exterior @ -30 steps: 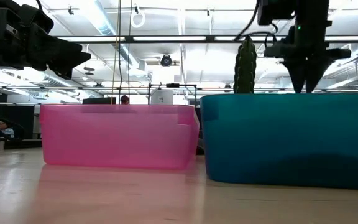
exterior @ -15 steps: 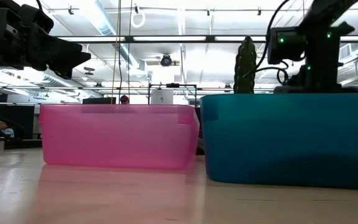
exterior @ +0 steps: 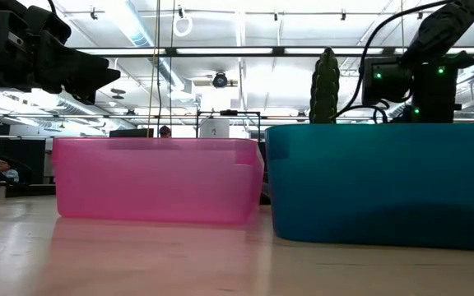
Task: Pick & Place hat
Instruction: Put the right black cap into the blue bin
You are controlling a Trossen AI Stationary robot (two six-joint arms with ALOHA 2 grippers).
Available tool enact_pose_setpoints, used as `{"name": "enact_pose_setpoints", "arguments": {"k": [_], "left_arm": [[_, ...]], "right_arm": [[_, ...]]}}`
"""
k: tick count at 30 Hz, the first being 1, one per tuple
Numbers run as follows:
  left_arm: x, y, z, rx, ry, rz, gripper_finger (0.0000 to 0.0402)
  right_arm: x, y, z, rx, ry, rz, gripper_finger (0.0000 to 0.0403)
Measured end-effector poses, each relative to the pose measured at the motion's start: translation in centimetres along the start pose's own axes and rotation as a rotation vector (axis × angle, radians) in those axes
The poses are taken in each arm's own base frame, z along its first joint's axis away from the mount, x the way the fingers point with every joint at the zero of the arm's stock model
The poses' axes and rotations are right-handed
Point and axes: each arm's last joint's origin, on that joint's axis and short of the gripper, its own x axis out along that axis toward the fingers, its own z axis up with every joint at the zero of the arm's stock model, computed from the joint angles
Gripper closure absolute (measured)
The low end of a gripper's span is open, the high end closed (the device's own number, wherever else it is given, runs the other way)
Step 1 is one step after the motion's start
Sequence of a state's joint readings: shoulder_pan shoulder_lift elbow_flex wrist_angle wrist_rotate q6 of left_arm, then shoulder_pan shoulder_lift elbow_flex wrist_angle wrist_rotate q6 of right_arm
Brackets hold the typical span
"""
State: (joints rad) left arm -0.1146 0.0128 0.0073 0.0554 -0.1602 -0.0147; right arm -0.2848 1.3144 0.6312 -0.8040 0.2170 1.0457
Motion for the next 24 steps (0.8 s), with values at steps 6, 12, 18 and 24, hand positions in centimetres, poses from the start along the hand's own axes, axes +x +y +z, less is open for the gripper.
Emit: {"name": "enact_pose_setpoints", "arguments": {"k": [6,12,18,24], "left_arm": [[0.0,0.0,0.0,0.000,0.000,0.000,0.0229],[0.0,0.0,0.0,0.000,0.000,0.000,0.0229],[0.0,0.0,0.0,0.000,0.000,0.000,0.0229],[0.0,0.0,0.0,0.000,0.000,0.000,0.0229]], "right_arm": [[0.0,-0.1,0.0,-0.083,0.000,-0.008,0.0390],[-0.5,-0.4,-0.2,-0.123,-0.010,-0.005,0.0398],[-3.2,-0.5,-0.2,-0.168,-0.065,0.002,0.0400],[-7.4,-0.2,-0.9,-0.283,-0.097,0.043,0.0401]]}}
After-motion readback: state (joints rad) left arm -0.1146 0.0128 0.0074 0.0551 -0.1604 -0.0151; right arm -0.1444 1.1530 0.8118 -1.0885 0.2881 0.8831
